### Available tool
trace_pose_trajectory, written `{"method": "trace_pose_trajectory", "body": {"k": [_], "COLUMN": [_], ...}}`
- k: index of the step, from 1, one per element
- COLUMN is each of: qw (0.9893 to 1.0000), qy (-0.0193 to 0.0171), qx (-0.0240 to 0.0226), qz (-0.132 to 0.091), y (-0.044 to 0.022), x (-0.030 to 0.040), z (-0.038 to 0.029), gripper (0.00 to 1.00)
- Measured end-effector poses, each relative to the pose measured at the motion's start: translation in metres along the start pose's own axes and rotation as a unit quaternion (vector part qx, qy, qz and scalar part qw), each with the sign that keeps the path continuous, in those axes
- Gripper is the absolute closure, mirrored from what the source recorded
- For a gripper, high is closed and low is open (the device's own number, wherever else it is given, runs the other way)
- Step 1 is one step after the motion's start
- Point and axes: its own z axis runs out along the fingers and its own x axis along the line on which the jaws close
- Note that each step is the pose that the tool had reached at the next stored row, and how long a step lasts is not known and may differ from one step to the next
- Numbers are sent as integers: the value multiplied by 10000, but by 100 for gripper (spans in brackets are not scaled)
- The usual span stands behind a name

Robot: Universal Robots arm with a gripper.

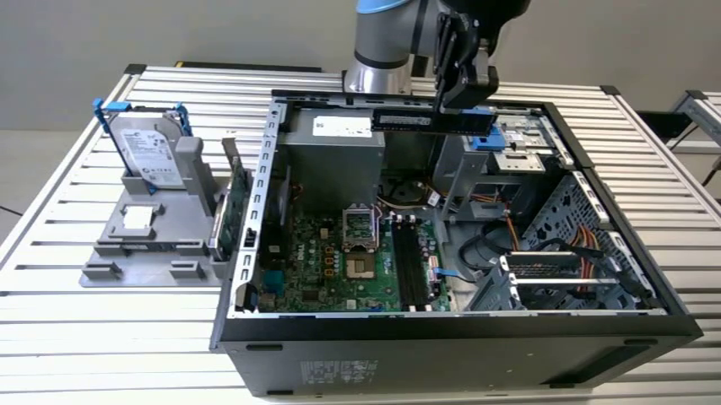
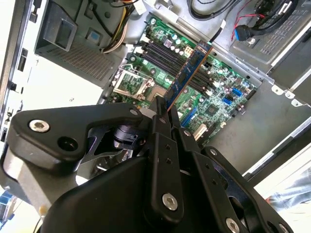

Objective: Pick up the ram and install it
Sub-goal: 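Insert the ram into the slot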

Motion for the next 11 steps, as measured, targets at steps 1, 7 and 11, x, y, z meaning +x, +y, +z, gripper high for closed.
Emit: {"method": "trace_pose_trajectory", "body": {"k": [1, 7, 11], "qw": [10000, 9998, 9993], "qy": [0, 4, 7], "qx": [0, -4, -7], "qz": [-16, -221, -363], "y": [1, 2, 2], "x": [0, 0, 0], "z": [0, 0, 0], "gripper": [100, 100, 100]}}
